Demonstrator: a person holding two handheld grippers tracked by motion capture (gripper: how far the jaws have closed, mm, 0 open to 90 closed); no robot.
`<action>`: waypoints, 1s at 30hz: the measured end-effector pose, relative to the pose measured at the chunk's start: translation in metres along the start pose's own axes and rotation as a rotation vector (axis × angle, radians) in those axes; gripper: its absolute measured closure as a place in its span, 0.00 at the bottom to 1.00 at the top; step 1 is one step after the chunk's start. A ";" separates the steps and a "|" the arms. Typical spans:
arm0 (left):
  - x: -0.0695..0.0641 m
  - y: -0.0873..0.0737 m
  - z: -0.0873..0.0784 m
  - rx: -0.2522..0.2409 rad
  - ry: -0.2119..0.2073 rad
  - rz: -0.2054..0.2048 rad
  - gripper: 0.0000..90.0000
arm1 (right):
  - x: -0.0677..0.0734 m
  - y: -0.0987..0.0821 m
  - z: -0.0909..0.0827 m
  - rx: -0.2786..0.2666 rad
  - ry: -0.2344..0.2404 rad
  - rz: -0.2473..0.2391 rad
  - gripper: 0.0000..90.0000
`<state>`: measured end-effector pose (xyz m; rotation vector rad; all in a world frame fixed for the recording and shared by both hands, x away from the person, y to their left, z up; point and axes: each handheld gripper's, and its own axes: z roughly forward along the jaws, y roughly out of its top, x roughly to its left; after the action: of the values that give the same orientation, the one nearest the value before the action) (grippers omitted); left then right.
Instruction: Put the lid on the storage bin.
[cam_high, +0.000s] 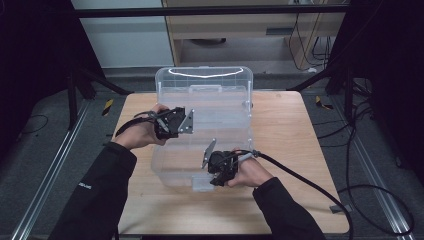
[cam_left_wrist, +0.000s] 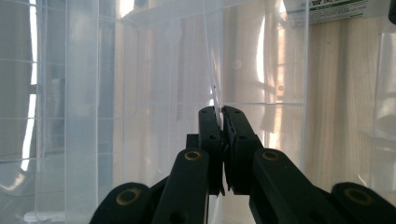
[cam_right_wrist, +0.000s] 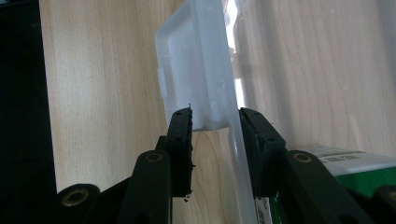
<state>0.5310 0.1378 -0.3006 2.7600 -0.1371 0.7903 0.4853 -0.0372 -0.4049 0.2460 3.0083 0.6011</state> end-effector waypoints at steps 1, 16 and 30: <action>-0.001 0.000 0.000 0.000 0.000 0.000 0.96 | 0.000 0.000 0.000 0.000 0.001 0.000 0.73; -0.010 -0.003 -0.003 -0.009 -0.018 -0.020 0.96 | 0.000 -0.001 0.000 -0.007 -0.002 0.001 0.73; -0.016 -0.005 -0.005 -0.021 -0.037 -0.026 0.95 | 0.001 -0.002 -0.001 -0.015 -0.007 0.013 0.73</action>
<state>0.5154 0.1440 -0.3060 2.7525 -0.1161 0.7269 0.4843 -0.0389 -0.4047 0.2662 2.9968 0.6227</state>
